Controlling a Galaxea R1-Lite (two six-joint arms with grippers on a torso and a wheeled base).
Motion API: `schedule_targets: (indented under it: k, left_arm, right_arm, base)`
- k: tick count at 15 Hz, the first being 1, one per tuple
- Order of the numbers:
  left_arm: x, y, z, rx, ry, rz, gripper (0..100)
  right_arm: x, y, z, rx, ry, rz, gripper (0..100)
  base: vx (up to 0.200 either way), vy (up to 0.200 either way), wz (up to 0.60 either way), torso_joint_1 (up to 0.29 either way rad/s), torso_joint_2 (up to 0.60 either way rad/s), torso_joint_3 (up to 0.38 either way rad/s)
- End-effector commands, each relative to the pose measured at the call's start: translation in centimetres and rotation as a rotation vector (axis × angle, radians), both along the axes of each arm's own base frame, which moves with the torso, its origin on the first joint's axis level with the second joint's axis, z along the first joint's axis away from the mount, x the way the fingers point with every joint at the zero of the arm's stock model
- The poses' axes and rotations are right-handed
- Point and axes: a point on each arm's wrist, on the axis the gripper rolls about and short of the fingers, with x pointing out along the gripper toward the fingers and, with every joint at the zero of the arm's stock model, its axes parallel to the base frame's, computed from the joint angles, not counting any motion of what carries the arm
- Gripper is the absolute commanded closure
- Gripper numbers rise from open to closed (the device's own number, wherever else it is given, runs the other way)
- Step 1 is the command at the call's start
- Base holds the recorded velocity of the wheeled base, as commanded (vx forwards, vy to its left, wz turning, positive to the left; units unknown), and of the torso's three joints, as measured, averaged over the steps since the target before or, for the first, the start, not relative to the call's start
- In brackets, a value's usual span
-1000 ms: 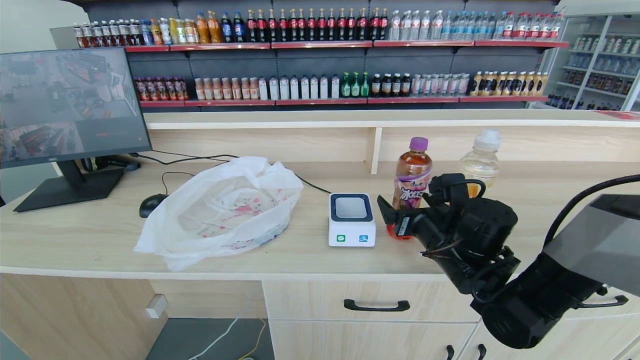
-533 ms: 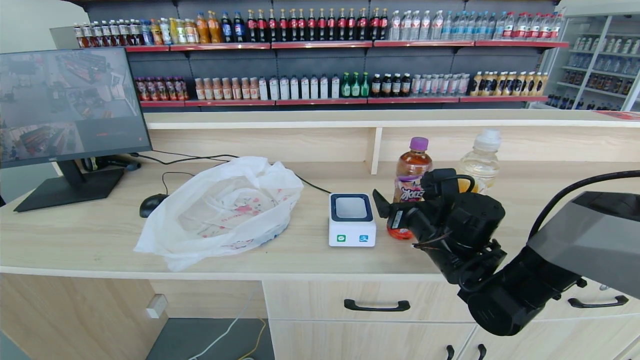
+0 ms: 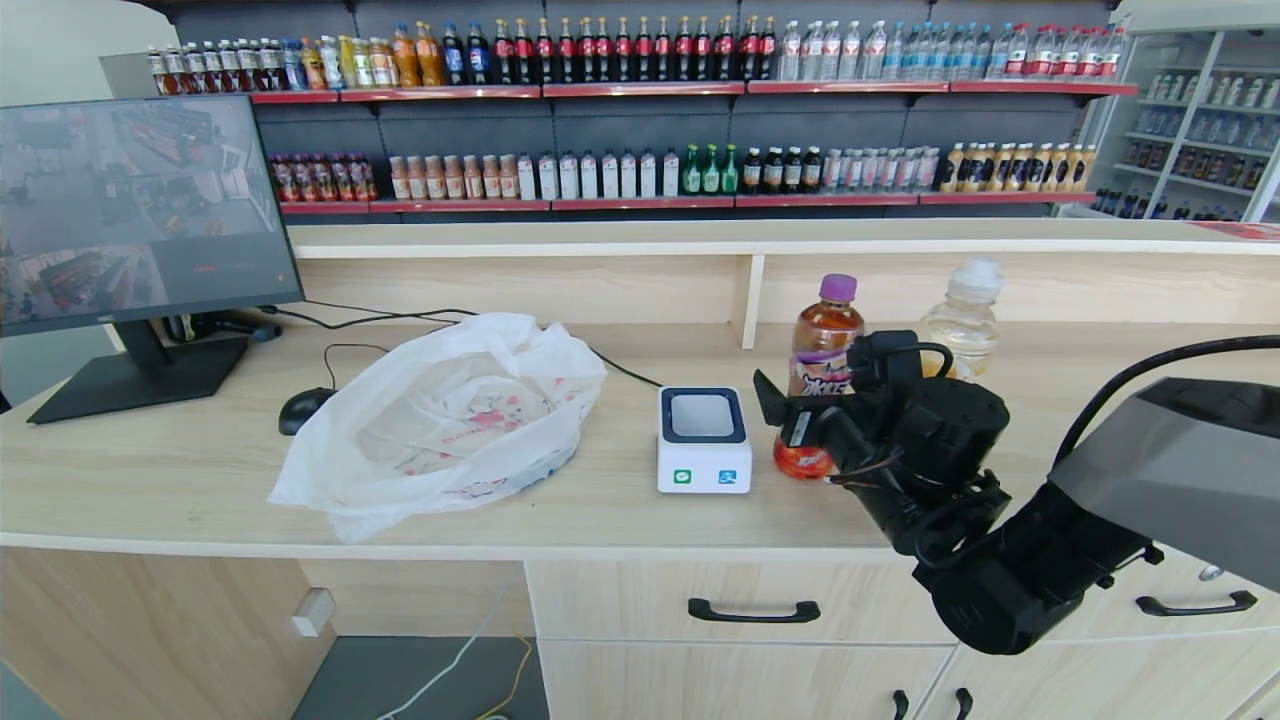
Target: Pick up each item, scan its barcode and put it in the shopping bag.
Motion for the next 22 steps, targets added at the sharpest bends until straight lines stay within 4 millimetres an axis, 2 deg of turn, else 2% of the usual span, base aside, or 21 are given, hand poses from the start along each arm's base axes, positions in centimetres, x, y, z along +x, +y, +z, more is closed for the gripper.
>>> schedule_targets:
  k: [1,11,12,22]
  left_arm:
    - [0.0,0.0,0.0,0.0,0.0,0.0,0]
    - [0.0,0.0,0.0,0.0,0.0,0.0,0]
    - [0.0,0.0,0.0,0.0,0.0,0.0,0]
    - [0.0,0.0,0.0,0.0,0.0,0.0,0]
  right_arm:
    - [0.09,-0.03,0.13,0.003,-0.005,-0.001,0]
    - [0.97,0.4,-0.25,0.006,-0.008,-0.002,0]
    - [0.99,0.41,-0.37,0.009,-0.004,0.0,100]
    - [0.88,0.36,-0.14,0.019,-0.007,0.001,100]
  base:
    - [0.0,0.0,0.0,0.0,0.0,0.0]
    - [0.0,0.0,0.0,0.0,0.0,0.0]
    - [0.0,0.0,0.0,0.0,0.0,0.0]
    - [0.0,0.0,0.0,0.0,0.0,0.0]
